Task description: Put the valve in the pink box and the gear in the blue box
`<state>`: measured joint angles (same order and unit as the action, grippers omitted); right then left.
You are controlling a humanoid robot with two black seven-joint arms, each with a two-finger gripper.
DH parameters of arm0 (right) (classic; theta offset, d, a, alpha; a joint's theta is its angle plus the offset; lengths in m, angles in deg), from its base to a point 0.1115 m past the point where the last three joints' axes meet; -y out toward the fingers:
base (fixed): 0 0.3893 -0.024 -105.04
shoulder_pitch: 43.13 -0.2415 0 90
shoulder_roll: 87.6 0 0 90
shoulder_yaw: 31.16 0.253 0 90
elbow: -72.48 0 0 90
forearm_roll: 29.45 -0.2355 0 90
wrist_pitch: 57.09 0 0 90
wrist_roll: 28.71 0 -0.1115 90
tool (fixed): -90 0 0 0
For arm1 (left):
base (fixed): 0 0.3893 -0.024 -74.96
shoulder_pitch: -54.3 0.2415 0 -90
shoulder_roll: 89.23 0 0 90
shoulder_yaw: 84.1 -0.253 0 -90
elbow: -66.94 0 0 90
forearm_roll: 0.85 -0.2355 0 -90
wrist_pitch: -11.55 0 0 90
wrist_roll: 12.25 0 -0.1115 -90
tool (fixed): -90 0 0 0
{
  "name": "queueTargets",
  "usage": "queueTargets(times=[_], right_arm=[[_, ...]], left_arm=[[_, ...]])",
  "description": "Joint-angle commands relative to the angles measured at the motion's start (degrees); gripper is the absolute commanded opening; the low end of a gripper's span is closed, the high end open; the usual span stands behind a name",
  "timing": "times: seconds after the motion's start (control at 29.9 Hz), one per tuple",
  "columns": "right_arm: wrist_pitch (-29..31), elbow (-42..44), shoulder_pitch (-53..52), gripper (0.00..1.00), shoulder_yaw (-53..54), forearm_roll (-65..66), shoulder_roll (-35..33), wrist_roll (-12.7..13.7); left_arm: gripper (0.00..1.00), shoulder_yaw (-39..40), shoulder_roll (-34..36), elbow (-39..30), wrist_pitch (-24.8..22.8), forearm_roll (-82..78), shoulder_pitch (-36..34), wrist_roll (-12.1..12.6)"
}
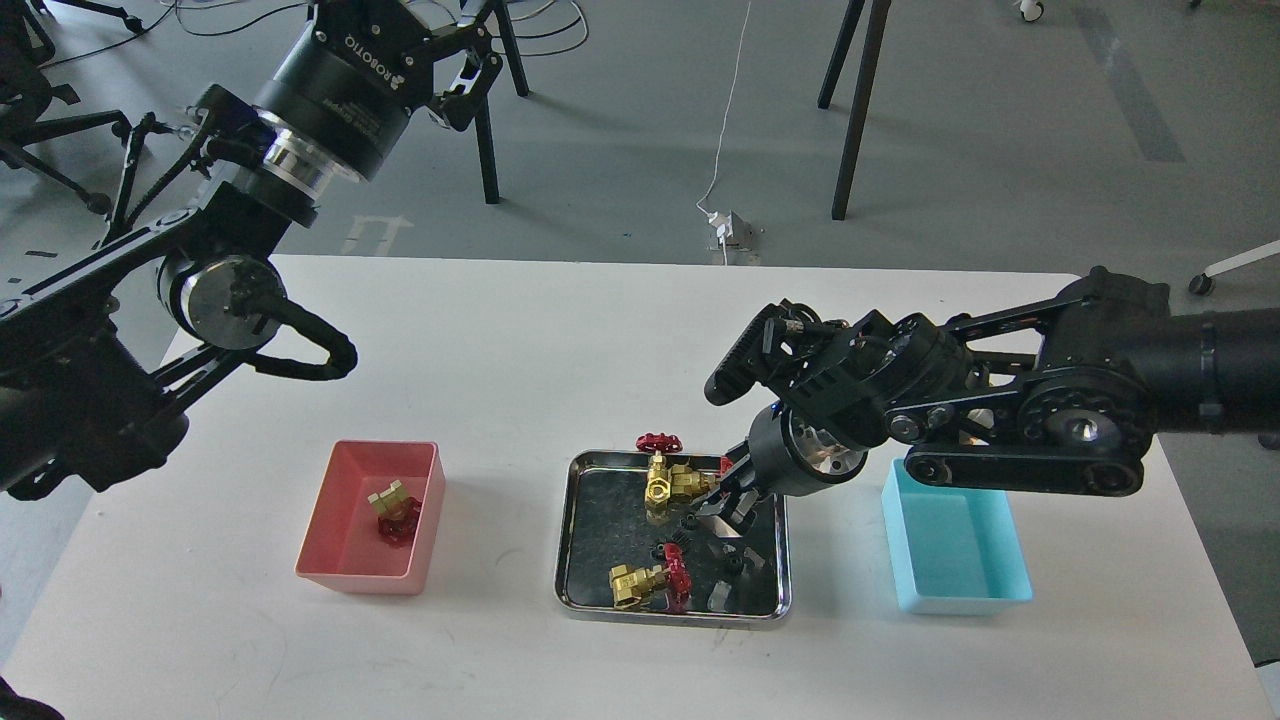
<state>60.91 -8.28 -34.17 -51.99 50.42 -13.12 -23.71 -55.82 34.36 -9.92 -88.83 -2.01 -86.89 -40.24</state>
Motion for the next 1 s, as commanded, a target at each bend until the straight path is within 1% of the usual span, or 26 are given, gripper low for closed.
queueTargets(times=[0.0,0.2,0.4,0.64,0.74,0.97], right_arm=[[0.0,1.57,0.97,0.45,-1.49,1.6,3.38,-0.08],[0.0,1.74,1.23,0.46,-3.25,1.78,4.18,0.0],[0.0,2.8,3.95,0.52,-3.6,2.4,4.71,0.09],[0.0,6.31,6.94,0.52,-4.57,2.84,5.5,0.18],[0.0,6.58,7.12,0.52,-4.57,2.84,5.68,0.18],[0.0,9.13,9.4,0.51,-4.57,2.75,7.61,0.18]], left_arm=[[0.8,0.2,-0.37,-0.04,0.01,0.02,0.12,-0.01],[0.8,0.12,-0.37,0.13,-0.08,0.02,0.12,-0.01],[0.81,0.2,-0.37,0.13,-0.34,-0.07,0.91,-0.01],[0.81,0.2,-1.42,0.13,-0.43,-0.07,1.35,-0.01],[0.81,0.2,-1.51,0.22,-0.43,-0.07,1.35,-0.01],[0.81,0.2,-1.51,0.31,-0.52,-0.07,2.05,-0.01]])
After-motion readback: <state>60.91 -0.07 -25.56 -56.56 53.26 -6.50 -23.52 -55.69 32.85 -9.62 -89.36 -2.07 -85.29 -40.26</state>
